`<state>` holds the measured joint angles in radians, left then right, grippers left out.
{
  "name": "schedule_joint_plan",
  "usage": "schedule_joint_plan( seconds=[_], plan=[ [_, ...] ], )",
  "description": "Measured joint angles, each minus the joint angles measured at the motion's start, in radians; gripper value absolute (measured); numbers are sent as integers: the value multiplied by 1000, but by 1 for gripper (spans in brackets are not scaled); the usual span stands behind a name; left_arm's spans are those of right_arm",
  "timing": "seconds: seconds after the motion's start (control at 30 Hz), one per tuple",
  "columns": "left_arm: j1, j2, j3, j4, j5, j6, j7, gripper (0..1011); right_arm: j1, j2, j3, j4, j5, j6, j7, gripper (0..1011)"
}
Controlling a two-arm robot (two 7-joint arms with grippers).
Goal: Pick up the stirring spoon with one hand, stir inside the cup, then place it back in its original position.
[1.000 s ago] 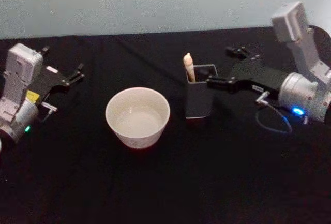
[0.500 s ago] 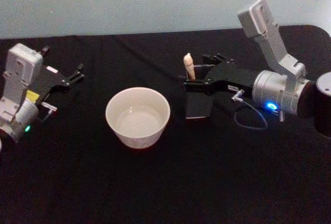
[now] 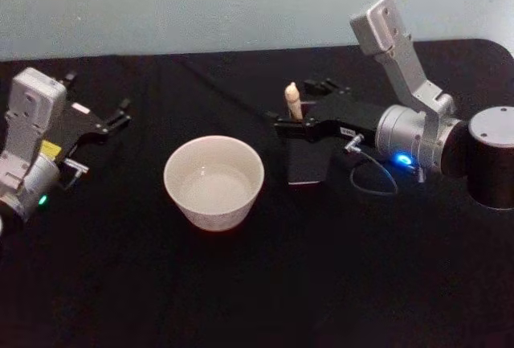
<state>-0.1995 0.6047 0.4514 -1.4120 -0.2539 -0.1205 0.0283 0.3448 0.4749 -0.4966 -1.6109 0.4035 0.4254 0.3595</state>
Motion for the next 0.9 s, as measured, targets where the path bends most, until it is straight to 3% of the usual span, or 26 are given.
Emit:
schedule_joint_plan(
  seconds=[0.7, 0.9],
  plan=[
    [0, 0, 0, 0, 0, 0, 0, 1001, 0, -16, 9, 13, -22, 1, 2, 1000],
    [0, 0, 0, 0, 0, 0, 0, 1001, 0, -15, 9, 12, -21, 1, 2, 888]
  ],
)
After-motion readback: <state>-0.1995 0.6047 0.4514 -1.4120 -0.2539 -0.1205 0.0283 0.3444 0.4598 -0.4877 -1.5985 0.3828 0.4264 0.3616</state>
